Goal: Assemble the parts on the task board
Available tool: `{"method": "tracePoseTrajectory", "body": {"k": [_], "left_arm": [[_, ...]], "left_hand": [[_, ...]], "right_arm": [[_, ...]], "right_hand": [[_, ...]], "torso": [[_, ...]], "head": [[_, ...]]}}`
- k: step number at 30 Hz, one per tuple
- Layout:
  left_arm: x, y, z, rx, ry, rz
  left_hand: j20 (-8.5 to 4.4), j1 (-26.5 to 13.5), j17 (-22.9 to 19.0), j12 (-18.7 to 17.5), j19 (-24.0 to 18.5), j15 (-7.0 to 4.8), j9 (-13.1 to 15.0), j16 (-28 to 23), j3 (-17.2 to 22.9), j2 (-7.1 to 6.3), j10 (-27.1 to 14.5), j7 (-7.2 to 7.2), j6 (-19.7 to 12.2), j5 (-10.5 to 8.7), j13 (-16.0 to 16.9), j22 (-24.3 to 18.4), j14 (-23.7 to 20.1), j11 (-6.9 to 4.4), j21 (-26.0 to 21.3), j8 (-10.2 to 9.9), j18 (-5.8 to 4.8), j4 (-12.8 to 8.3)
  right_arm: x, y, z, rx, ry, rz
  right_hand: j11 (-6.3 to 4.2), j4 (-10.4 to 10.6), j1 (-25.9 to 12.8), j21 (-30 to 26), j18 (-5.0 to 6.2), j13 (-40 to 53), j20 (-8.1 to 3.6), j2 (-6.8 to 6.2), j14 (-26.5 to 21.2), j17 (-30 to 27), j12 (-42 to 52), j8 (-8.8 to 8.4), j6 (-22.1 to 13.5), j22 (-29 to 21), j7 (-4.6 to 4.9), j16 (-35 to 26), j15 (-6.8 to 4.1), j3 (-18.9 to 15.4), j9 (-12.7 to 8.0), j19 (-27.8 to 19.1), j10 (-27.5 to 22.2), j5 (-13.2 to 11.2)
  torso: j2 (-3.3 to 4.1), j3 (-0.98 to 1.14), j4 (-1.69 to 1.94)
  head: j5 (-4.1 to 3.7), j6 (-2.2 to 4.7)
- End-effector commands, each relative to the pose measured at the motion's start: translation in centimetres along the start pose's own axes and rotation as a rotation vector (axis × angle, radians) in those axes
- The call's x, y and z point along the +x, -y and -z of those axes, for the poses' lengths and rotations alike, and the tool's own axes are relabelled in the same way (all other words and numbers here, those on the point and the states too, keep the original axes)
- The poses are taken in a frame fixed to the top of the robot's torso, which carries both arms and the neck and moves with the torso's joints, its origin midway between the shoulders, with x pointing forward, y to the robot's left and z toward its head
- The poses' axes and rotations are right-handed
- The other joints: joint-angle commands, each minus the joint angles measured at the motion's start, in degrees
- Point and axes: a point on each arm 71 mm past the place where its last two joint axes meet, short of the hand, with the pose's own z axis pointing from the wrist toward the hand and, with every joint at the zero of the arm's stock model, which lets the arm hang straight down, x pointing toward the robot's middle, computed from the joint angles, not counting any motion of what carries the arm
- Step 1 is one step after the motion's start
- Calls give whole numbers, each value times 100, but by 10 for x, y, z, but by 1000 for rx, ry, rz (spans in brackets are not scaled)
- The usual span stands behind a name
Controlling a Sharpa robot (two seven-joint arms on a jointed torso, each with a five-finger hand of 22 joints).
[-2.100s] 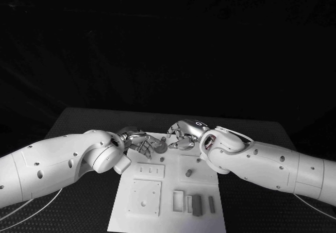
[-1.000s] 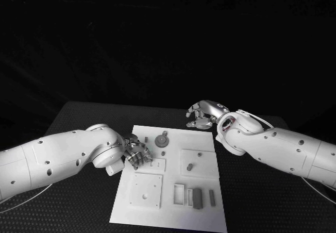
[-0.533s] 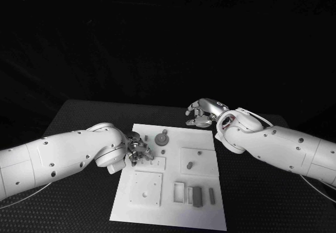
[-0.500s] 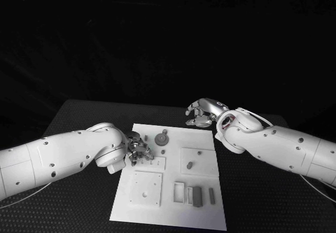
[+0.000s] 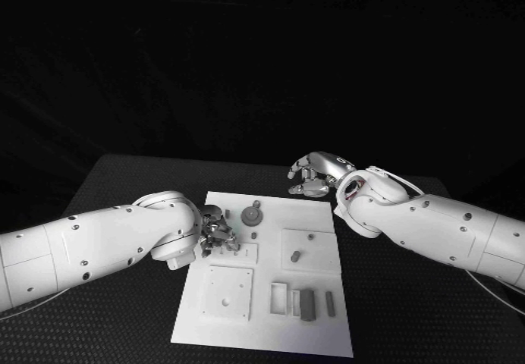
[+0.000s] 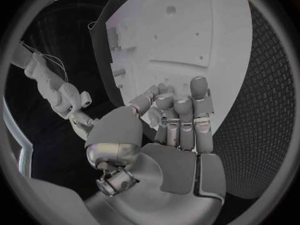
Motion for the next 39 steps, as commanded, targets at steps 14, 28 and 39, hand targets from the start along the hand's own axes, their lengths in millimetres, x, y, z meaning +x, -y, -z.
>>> {"method": "tracePoseTrajectory", "body": {"k": [14,28,39], "left_arm": [[2,0,0,-10,-42,-17],[2,3,-3,-8,-48,-19],[3,6,-4,-4,-46,-39]], "left_hand": [[-207,-236,-276,89,233,-312,2122,328,30,155,-121,-294,562,251,18,111,240,-220,46,-155,77,72],[-258,-800,-642,77,307,-373,2262,602,159,293,39,-366,825,582,-215,205,225,-291,46,-323,55,-14],[-267,-867,-755,81,324,-390,2308,673,231,289,50,-384,899,651,-282,225,203,-308,30,-376,50,-53]], "right_arm": [[1,-1,0,-7,-21,5],[1,-1,0,-7,-22,5],[1,0,0,-6,-24,6]], "right_hand": [[-20,-107,103,-42,40,-11,21,76,3,-8,-26,19,-6,74,32,-28,-19,1,4,-41,-20,0],[-20,-124,127,-43,40,-13,22,95,1,-9,-25,20,-5,78,31,-28,-19,-1,4,-45,-22,0],[-21,-131,143,-45,40,-14,22,105,-1,-9,-25,21,-4,80,31,-28,-20,-3,4,-48,-23,0]], "torso": [[-6,0,10],[-2,-1,4],[-4,1,8]], "head": [[-16,-36],[-23,-62],[-39,-77]]}}
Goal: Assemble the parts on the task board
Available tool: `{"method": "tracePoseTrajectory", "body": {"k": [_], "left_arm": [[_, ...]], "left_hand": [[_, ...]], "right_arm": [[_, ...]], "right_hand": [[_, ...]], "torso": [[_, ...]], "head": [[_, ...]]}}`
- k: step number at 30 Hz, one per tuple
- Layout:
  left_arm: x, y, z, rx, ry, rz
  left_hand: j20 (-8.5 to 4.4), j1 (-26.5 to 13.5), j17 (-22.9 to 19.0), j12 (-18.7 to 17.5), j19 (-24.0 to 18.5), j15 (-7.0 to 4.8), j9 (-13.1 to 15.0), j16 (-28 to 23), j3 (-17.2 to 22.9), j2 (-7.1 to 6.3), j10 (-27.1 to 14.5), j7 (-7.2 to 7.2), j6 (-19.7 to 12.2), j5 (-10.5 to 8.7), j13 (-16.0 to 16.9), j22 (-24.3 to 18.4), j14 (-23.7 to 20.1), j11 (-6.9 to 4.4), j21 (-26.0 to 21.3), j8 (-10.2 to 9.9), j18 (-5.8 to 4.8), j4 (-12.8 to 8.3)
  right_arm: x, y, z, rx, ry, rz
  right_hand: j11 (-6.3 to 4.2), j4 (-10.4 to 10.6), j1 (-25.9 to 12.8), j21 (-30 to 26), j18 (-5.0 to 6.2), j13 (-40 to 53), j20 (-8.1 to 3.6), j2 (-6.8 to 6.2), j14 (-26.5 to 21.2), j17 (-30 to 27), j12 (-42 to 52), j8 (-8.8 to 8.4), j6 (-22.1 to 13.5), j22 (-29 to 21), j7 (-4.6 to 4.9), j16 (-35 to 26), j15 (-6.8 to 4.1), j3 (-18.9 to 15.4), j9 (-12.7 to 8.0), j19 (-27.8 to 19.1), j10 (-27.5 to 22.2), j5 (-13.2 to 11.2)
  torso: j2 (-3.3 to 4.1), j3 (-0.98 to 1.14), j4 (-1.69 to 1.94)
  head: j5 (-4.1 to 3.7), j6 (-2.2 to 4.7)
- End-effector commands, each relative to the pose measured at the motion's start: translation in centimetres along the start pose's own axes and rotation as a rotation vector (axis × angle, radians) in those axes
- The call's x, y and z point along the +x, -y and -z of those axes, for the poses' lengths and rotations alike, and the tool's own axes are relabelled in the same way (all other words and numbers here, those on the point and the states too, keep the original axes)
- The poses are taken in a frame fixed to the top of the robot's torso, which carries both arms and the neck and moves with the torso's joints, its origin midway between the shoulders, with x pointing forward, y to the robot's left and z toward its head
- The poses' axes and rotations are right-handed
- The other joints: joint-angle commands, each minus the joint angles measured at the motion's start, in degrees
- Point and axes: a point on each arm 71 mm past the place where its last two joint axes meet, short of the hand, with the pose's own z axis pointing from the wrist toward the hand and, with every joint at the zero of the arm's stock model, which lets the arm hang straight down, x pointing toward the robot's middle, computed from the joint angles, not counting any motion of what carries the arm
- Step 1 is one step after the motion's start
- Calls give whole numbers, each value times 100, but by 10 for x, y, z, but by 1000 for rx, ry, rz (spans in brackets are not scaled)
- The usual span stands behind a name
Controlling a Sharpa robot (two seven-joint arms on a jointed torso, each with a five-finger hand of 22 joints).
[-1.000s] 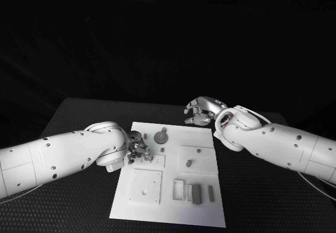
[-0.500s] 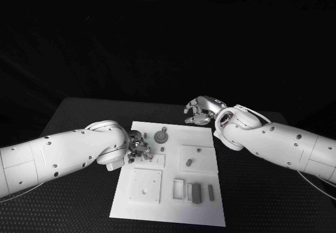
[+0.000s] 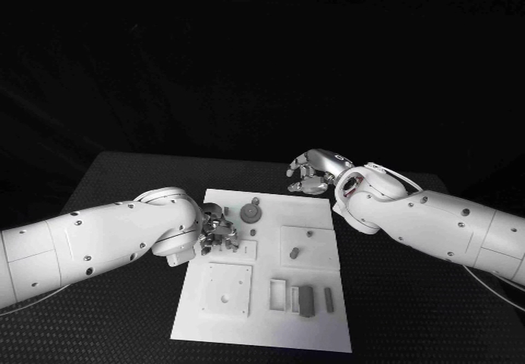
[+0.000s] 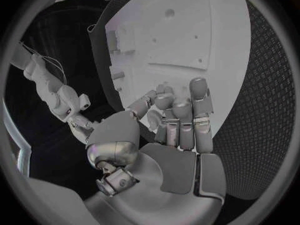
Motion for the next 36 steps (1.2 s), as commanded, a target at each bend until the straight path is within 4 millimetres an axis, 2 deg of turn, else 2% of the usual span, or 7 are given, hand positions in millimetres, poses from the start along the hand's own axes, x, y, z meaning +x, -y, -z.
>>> {"method": "tracePoseTrajectory", "body": {"k": [1,20,36], "left_arm": [[2,3,0,7,-16,-21],[1,5,0,5,57,-134],[5,6,-2,3,48,-148]], "left_hand": [[-197,19,-16,26,210,-278,174,40,36,15,-69,-383,900,29,-10,10,198,-118,-2,-40,51,-16],[-197,43,-106,18,213,-274,200,69,79,-8,-76,-378,913,-37,-56,18,177,-114,-25,-97,45,-25],[-195,35,-154,20,222,-273,214,87,79,-15,-68,-378,930,-58,-78,22,179,-114,-34,-121,38,-11]], "right_arm": [[0,-1,0,-8,-10,4],[0,0,0,-8,-10,5],[0,0,0,-8,-10,5]], "right_hand": [[-21,-36,45,-27,43,-5,2,7,9,-10,-25,21,10,80,38,-28,-30,-3,4,-28,-23,-1],[-20,-32,41,-28,43,-6,5,14,7,-10,-24,22,12,82,39,-28,-30,-15,4,-30,-24,-1],[-20,-31,38,-29,43,-8,7,19,6,-11,-24,22,11,84,39,-28,-29,-24,3,-31,-25,-1]], "torso": [[0,1,3],[-1,-1,4],[0,-2,5]], "head": [[-4,-7],[-6,-20],[-6,-42]]}}
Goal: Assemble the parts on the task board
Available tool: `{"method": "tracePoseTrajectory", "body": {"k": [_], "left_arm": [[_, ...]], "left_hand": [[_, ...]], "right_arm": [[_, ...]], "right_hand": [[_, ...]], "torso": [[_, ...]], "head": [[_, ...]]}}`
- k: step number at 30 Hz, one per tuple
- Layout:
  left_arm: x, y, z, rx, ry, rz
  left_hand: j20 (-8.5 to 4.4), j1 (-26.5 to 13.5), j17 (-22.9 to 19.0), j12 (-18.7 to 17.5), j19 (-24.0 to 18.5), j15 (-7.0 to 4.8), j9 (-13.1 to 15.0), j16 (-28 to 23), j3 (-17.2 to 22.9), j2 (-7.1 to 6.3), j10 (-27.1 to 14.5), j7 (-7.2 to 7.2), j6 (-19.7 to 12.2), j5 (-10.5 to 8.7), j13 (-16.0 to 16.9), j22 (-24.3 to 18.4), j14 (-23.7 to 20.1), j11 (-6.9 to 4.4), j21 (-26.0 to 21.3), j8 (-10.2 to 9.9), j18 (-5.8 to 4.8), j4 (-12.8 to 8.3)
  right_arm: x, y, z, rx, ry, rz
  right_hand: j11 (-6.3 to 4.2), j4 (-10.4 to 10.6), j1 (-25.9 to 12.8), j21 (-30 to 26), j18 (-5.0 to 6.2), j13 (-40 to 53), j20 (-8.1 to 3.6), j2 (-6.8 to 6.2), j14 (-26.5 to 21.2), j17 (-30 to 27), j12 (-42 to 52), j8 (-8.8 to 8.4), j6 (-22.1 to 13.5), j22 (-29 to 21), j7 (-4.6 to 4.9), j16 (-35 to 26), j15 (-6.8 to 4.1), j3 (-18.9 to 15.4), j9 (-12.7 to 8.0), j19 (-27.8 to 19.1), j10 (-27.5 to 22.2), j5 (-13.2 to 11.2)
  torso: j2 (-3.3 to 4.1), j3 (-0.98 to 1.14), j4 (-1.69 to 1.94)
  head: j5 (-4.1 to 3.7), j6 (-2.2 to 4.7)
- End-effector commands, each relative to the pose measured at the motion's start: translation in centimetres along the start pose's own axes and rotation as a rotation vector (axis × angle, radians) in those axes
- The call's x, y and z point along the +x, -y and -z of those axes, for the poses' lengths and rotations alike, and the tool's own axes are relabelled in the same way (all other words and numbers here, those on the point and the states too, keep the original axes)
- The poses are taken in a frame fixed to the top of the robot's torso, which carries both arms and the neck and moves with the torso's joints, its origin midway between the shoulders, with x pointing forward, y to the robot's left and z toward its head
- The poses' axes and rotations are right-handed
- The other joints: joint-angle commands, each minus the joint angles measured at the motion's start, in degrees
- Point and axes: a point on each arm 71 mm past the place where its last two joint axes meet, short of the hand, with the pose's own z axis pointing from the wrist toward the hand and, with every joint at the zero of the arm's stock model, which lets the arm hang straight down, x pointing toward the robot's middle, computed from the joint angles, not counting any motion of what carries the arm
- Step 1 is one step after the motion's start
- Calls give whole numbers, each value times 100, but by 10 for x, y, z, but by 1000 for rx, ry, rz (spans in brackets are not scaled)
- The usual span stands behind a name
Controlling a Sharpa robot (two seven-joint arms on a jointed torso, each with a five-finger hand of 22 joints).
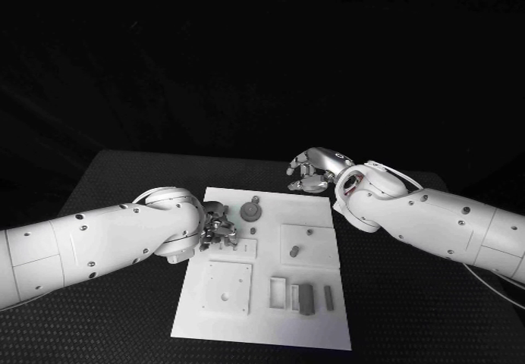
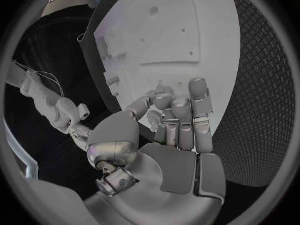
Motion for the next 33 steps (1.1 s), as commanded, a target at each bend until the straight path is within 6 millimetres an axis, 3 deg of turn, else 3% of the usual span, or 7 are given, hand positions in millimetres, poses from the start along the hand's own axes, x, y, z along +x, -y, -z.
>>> {"method": "tracePoseTrajectory", "body": {"k": [1,33], "left_arm": [[4,1,-1,1,-10,-23],[7,-1,0,-1,-26,-38]], "left_hand": [[-124,42,-11,21,110,-222,10,22,30,13,-67,-329,881,-15,-9,7,128,-112,-35,25,45,7],[-125,44,-69,30,127,-224,31,56,38,14,-51,-334,911,-6,-34,15,135,-117,-44,-4,40,3]], "right_arm": [[0,-1,0,-9,-7,4],[1,-1,0,-9,-12,4]], "right_hand": [[-20,-16,39,-29,46,-9,8,19,13,-7,-24,22,-14,81,42,-28,-38,-8,3,-32,-25,-1],[-21,-21,54,-31,46,-11,8,28,11,-7,-23,23,-12,83,41,-28,-39,-16,3,-34,-27,-1]], "torso": [[2,1,0],[-1,0,1]], "head": [[0,-4],[-10,-62]]}}
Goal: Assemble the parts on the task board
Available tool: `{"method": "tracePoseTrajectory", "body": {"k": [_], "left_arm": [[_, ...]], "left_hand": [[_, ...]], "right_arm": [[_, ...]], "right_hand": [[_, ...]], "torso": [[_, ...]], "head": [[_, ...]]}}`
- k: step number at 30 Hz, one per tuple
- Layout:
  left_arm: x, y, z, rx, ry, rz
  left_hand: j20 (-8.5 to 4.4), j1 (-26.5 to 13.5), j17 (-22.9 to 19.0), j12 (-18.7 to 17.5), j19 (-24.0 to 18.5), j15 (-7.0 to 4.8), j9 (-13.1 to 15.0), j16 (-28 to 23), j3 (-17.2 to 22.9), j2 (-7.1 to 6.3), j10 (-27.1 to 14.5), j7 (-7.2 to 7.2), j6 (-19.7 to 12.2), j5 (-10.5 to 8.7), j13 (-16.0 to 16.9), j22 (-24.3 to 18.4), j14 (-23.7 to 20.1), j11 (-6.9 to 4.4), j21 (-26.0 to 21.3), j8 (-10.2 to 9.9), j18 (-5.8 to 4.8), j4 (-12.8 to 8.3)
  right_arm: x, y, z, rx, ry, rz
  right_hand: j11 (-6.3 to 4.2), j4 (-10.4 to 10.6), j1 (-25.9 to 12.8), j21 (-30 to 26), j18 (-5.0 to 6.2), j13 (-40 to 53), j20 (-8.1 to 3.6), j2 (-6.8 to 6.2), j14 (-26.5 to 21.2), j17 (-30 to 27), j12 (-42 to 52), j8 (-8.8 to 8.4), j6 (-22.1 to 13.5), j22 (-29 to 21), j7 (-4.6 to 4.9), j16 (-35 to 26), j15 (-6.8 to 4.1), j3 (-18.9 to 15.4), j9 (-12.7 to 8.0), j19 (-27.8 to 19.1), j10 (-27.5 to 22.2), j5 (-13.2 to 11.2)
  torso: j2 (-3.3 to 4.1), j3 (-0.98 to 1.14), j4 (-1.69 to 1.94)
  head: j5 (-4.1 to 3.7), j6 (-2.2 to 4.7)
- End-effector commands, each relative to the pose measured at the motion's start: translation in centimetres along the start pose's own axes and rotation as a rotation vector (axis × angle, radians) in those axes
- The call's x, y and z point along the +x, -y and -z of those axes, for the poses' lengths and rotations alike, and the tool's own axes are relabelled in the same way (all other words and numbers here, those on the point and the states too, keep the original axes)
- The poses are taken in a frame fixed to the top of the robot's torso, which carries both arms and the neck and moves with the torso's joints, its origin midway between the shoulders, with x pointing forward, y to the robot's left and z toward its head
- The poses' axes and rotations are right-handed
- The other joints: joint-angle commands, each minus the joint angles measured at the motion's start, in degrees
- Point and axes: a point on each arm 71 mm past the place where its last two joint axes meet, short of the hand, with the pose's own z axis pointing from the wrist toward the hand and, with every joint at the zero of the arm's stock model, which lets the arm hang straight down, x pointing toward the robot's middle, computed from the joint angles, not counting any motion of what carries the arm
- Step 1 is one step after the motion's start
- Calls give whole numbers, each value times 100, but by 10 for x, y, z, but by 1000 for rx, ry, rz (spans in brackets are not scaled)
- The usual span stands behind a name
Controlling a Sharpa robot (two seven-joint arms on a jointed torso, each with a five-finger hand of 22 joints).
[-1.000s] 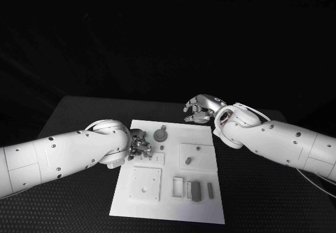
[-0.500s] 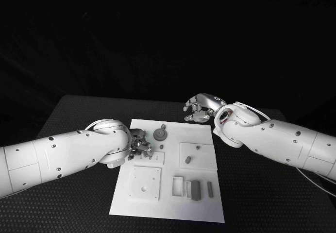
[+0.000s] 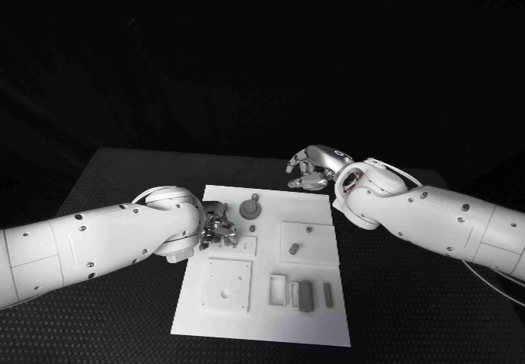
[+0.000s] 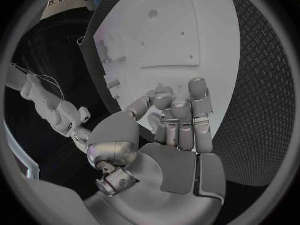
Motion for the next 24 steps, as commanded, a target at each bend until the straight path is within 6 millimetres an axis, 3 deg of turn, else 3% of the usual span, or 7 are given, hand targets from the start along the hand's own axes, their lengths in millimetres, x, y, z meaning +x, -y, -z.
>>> {"method": "tracePoseTrajectory", "body": {"k": [1,24], "left_arm": [[3,-2,0,-6,-19,-16],[5,-4,0,-4,-51,12]], "left_hand": [[-123,37,-12,32,89,-204,14,35,23,21,-69,-325,903,29,-10,6,116,-98,-22,13,43,1],[-123,54,-58,44,106,-206,32,70,35,10,-52,-332,933,67,-29,18,123,-104,-25,-10,38,-18]], "right_arm": [[1,-1,0,-9,-10,4],[1,-1,-1,-8,-11,5]], "right_hand": [[-21,-21,37,-31,49,-6,8,12,15,-7,-23,23,10,85,40,-28,-42,-16,3,-34,-27,-1],[-21,-24,50,-32,49,-8,8,17,13,-8,-22,23,9,86,40,-27,-43,-21,3,-36,-28,-1]], "torso": [[-2,-5,4],[-2,-3,3]], "head": [[1,-7],[7,-4]]}}
